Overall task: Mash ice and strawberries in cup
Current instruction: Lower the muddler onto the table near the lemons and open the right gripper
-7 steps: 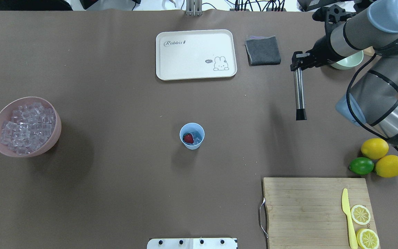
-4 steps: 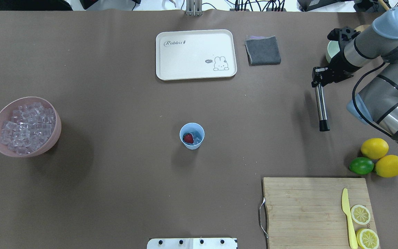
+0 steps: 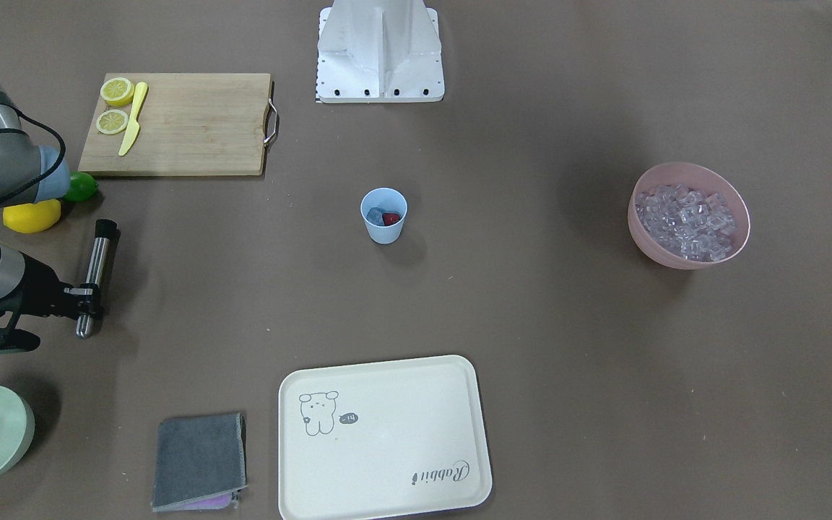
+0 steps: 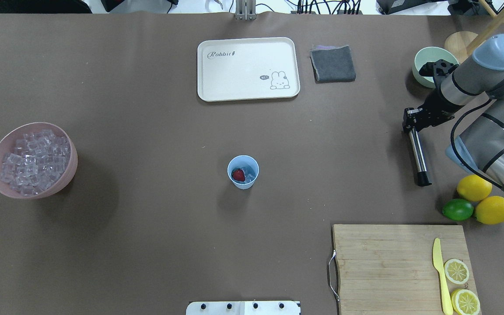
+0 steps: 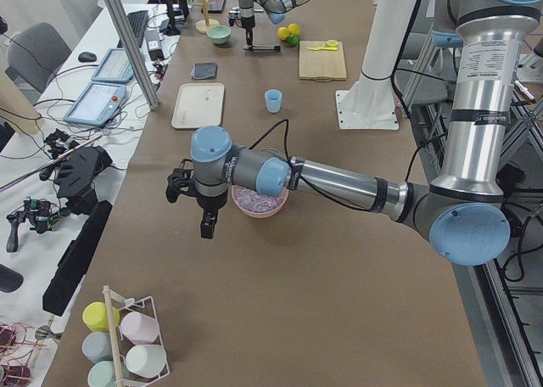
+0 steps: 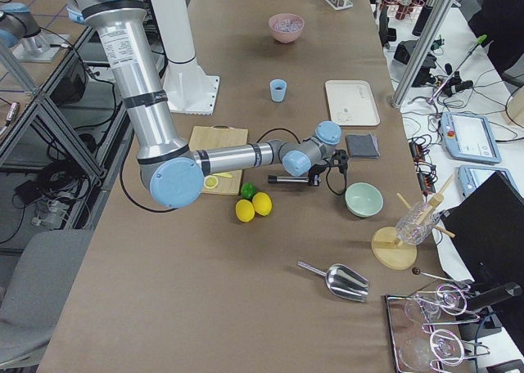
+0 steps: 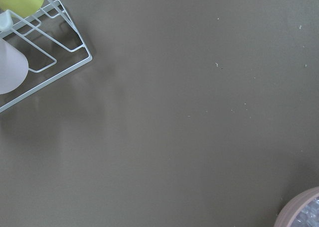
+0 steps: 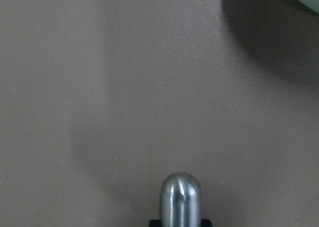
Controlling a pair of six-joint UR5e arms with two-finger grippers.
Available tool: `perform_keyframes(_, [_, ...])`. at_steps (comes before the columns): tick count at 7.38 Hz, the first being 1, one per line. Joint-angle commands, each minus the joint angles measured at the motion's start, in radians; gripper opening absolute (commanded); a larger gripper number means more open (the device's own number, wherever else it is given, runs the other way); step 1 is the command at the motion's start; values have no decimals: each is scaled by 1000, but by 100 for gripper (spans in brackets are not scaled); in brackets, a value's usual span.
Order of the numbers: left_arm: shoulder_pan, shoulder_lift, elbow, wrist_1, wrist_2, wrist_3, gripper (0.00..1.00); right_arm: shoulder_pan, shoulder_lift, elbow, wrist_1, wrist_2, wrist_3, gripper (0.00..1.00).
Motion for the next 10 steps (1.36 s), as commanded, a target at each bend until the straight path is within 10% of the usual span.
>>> perform_keyframes(1, [0,-3,-3,0,0,-9,97,-6,0,-7,0,-1,-32,0])
perform_keyframes(2, [0,-3,-6,0,0,-9,97,-6,0,-7,1,-2,-32,0])
perform_keyframes(3, [0,-3,-17,0,0,-23,97,-2,0,-7,3,-8,-31,98])
perform_keyframes(10, [0,0,0,0,2,-16,97,178,2,105,-107,102,-55,100])
